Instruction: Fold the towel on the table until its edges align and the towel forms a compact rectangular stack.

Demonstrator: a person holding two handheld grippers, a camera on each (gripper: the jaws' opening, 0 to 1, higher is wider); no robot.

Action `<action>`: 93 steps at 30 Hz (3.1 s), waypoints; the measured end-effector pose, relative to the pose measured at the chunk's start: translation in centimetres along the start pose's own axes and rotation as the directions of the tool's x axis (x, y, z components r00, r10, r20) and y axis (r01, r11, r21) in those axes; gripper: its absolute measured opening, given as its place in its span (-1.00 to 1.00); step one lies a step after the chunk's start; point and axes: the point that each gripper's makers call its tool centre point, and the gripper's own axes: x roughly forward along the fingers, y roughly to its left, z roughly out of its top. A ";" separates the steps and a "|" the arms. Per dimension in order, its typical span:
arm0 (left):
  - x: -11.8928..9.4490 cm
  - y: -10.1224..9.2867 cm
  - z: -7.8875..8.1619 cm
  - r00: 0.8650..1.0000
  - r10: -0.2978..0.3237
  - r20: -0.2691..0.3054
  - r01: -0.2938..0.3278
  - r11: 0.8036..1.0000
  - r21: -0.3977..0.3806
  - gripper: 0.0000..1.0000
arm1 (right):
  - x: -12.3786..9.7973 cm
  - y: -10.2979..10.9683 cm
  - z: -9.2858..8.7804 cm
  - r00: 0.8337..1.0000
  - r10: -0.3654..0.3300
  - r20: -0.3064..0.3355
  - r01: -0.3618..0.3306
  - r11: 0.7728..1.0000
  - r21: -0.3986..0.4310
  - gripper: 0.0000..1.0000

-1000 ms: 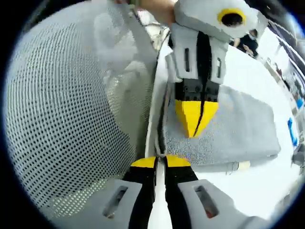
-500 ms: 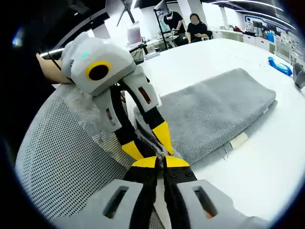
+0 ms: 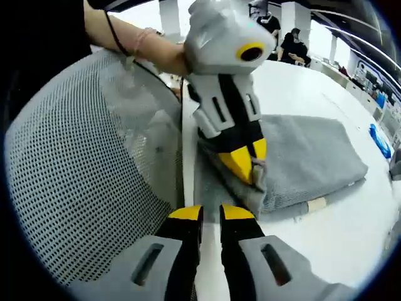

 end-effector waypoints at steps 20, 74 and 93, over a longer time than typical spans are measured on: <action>-1.5 -2.6 1.2 0.991 -0.130 0.035 0.128 0.991 0.047 -0.56 | -2.1 -2.9 2.2 0.985 -0.126 0.118 0.118 0.990 0.073 -0.99; -4.7 -0.7 -3.3 0.982 -0.007 -0.188 0.080 0.921 0.380 -0.66 | -5.6 -6.5 3.0 0.932 -0.196 0.306 0.105 0.951 0.291 -0.96; -6.6 1.0 -3.6 0.999 0.002 -0.035 0.004 0.987 0.158 -0.61 | -4.8 -9.9 -1.9 0.859 -0.323 0.397 -0.163 0.562 0.811 -0.96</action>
